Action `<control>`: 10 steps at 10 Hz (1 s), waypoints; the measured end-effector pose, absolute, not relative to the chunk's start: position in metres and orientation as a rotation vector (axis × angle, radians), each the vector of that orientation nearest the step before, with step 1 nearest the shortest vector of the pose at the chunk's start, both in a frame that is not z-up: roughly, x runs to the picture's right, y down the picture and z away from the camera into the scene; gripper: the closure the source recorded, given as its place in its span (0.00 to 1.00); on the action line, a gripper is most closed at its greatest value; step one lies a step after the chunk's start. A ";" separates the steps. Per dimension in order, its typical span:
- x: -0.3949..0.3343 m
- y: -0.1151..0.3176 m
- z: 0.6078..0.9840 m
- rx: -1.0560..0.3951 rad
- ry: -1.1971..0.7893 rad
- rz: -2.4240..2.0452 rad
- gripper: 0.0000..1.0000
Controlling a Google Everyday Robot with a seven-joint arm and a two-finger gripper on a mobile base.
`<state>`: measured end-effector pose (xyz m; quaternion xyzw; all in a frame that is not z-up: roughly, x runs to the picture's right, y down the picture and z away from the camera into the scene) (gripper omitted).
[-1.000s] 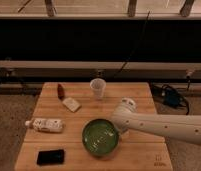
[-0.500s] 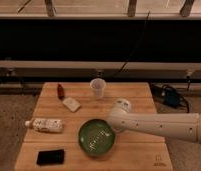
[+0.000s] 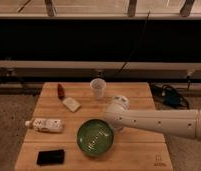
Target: Push the ceramic bowl across the table
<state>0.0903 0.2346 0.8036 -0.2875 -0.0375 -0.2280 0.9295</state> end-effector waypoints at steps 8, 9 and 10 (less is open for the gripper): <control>0.024 0.245 0.794 -0.634 -0.250 -0.544 0.20; 0.015 0.248 0.793 -0.640 -0.277 -0.555 0.20; 0.008 0.250 0.792 -0.644 -0.297 -0.566 0.20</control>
